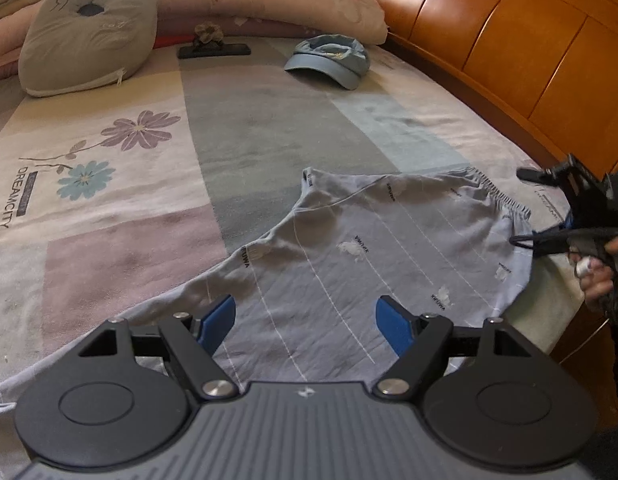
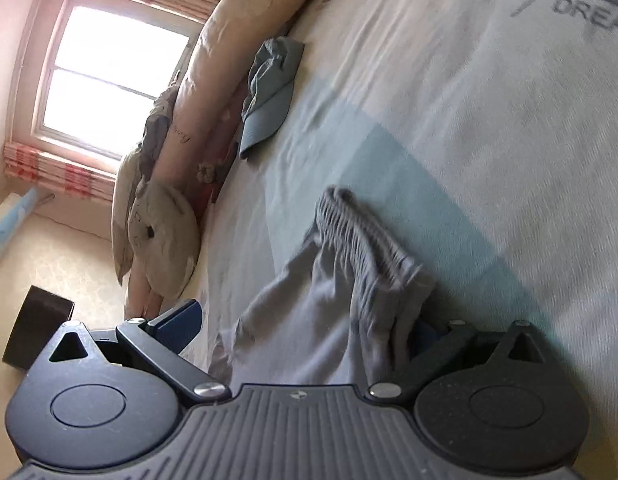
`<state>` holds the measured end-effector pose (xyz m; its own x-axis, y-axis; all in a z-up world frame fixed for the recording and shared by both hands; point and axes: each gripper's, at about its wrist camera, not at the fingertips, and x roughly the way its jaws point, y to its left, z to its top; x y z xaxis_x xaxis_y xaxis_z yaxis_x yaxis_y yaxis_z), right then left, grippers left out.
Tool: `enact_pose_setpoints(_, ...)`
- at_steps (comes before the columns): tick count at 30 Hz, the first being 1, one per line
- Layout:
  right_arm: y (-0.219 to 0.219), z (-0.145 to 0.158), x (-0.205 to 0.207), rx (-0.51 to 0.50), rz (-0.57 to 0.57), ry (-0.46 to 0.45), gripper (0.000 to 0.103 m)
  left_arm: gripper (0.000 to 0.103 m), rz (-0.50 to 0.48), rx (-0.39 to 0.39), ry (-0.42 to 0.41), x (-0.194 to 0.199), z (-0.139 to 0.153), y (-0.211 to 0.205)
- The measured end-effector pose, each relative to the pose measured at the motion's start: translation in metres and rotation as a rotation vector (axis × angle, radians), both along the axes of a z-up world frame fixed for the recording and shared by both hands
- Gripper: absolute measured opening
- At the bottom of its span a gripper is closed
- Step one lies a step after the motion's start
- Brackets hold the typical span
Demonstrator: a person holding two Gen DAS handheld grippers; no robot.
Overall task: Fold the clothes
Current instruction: 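Grasp the ribbed shirt hem with the right gripper, then lift the ribbed hem with the right gripper and fold it over the shirt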
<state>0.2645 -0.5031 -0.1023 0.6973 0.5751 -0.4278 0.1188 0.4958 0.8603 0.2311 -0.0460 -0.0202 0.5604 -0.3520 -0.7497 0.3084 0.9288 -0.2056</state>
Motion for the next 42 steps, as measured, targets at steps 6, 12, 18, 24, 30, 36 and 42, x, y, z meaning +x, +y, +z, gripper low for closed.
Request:
enact_pose_setpoints(6, 0.012, -0.001, 0.008, -0.072, 0.047, -0.085, 0.103, 0.078, 0.006, -0.024, 0.012, 0.006, -0.005, -0.005)
enact_pose_setpoints(12, 0.014, -0.003, 0.006, -0.161, 0.037, -0.176, 0.101, 0.078, -0.001, -0.021, 0.007, 0.002, -0.004, -0.006)
enact_pose_setpoints(18, 0.0, -0.02, -0.014, -0.215, -0.082, -0.202, 0.044, 0.078, 0.028, -0.018, 0.015, 0.004, -0.004, 0.0)
enact_pose_setpoints(24, 0.001, -0.023, -0.009, -0.233, -0.169, -0.147, 0.03, 0.078, -0.008, -0.013, 0.023, 0.006, -0.007, -0.008)
enact_pose_setpoints(30, 0.003, -0.02, -0.007, -0.31, -0.162, -0.137, 0.018, 0.078, -0.005, -0.001, 0.017, 0.005, -0.006, -0.007)
enact_pose_setpoints(36, 0.02, -0.005, -0.005, -0.437, -0.123, -0.096, 0.016, 0.077, 0.032, 0.016, 0.011, 0.0, 0.0, -0.001)
enact_pose_setpoints(42, 0.038, 0.026, -0.006, -0.516, -0.068, -0.13, 0.015, 0.077, 0.042, 0.048, -0.014, -0.006, 0.012, 0.006)
